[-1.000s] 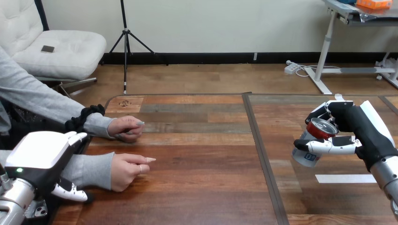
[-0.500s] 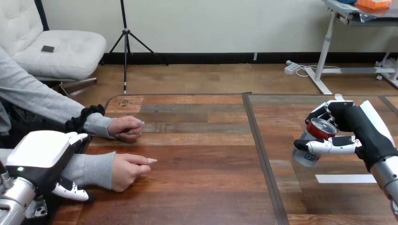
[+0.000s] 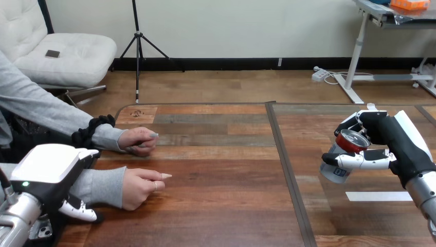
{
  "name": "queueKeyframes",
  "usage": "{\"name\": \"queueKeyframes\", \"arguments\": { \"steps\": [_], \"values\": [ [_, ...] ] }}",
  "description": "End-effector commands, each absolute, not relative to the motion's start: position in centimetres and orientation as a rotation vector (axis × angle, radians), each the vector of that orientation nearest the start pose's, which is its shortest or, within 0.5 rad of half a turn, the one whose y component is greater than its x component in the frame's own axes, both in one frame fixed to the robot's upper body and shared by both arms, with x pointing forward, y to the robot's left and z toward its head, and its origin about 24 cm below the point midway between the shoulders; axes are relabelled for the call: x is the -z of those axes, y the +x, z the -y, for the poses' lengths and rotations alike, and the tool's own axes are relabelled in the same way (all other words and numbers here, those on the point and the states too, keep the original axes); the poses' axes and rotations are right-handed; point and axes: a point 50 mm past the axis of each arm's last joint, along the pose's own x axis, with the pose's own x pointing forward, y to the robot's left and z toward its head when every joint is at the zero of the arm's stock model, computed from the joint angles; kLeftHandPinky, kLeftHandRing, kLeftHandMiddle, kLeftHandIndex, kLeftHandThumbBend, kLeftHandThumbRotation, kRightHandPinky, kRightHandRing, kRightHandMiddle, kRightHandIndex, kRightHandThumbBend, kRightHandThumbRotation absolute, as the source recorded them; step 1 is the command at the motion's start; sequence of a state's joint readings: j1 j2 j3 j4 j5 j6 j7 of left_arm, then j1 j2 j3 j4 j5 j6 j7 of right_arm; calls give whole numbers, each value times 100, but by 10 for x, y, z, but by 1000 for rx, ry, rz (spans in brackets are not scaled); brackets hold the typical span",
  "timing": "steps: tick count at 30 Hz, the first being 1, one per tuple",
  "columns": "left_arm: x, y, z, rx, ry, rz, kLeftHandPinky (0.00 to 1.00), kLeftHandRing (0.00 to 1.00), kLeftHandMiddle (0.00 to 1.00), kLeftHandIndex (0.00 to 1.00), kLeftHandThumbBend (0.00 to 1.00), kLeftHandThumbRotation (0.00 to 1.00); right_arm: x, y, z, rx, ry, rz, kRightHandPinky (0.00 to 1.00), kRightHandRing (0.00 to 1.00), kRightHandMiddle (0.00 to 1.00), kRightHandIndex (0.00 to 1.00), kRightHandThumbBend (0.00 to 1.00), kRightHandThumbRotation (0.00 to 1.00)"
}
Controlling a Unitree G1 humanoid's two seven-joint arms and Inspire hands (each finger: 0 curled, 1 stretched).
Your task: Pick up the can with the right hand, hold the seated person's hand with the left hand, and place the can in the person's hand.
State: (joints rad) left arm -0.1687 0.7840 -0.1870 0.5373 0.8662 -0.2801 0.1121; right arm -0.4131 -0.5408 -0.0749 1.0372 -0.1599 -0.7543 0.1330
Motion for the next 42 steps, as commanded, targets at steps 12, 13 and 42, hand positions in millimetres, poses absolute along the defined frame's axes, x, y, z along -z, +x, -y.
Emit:
{"name": "queueKeyframes", "arguments": {
  "steps": [12, 13, 42],
  "values": [
    [-48, 286, -297, 294, 1646, -99, 76, 82, 85, 84, 100, 34, -73, 311, 285, -63, -638, 213, 23, 28, 36, 43, 79, 0],
    [-48, 286, -296, 296, 1647, -99, 76, 82, 85, 84, 100, 34, -73, 311, 285, -63, -636, 213, 23, 28, 36, 43, 79, 0],
    [-49, 296, -290, 361, 1644, -120, 74, 79, 81, 80, 100, 25, -75, 309, 288, -63, -638, 226, 28, 32, 39, 43, 80, 0]
  ]
}}
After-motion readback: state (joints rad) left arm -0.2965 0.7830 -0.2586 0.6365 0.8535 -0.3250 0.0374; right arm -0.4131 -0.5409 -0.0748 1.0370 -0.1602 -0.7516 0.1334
